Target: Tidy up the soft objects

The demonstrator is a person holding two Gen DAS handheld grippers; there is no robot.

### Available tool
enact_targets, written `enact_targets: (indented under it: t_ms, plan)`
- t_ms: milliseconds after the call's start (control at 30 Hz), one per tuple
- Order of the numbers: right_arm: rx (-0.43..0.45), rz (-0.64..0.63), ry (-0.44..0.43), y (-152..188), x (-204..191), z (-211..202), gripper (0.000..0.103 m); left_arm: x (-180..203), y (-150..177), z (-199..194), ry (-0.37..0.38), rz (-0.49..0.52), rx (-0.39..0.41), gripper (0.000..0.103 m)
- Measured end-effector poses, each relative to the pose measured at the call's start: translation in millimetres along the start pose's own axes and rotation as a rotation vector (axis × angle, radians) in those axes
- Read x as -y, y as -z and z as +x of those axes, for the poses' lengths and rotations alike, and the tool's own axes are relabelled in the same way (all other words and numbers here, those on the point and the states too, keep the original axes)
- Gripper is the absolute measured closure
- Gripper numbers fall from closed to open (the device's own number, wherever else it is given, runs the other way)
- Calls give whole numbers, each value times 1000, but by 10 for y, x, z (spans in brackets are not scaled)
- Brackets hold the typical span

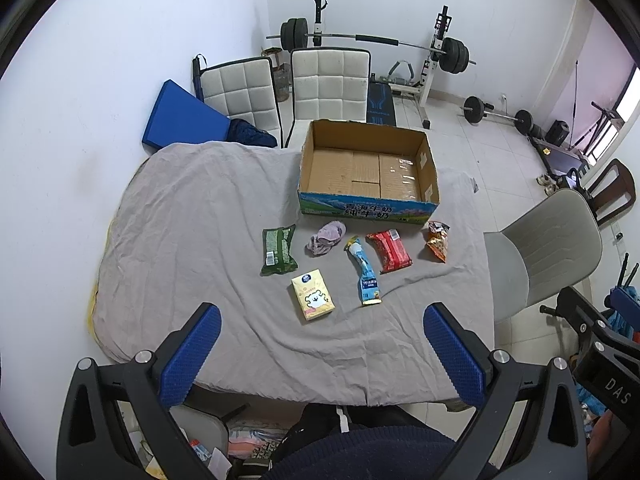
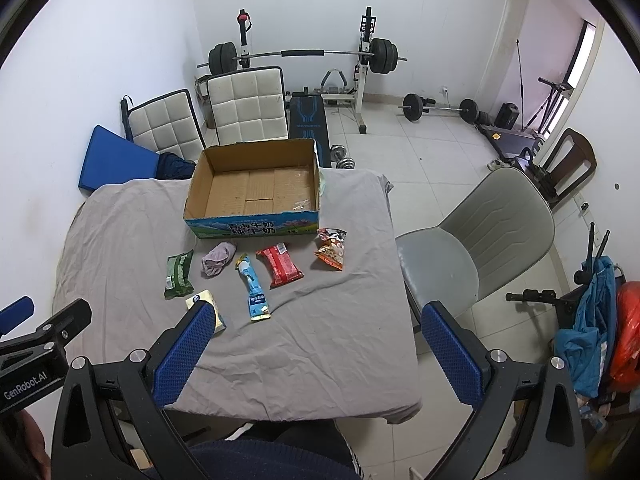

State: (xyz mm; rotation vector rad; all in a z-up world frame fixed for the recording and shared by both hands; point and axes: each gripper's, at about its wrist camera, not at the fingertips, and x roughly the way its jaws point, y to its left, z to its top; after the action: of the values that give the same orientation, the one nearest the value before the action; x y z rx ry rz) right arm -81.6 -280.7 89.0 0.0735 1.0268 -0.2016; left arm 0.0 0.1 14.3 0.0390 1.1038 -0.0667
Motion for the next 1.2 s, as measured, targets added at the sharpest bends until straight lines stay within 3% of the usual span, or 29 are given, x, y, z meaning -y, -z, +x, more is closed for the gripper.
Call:
enact_targets:
  t_ms: [333,633,767,900,1200]
  plan:
    - [-3,-1,8,-14,46,144,0,45,-9,38,6,-3,-21,0]
    - [-58,-25,50,-17,47,218,0,95,-10,76,8,-1,-28,0]
    - [-36,-13,32,-24,47,230,0,110,-14,93,8,-4,-34,0]
    - [-75,-44,79,-30,50,234,0,112,-24,106,7,-3,-35,0]
    - [-98,-21,30,-97,87,415,0,124,-28,170,5,-6,-44,0]
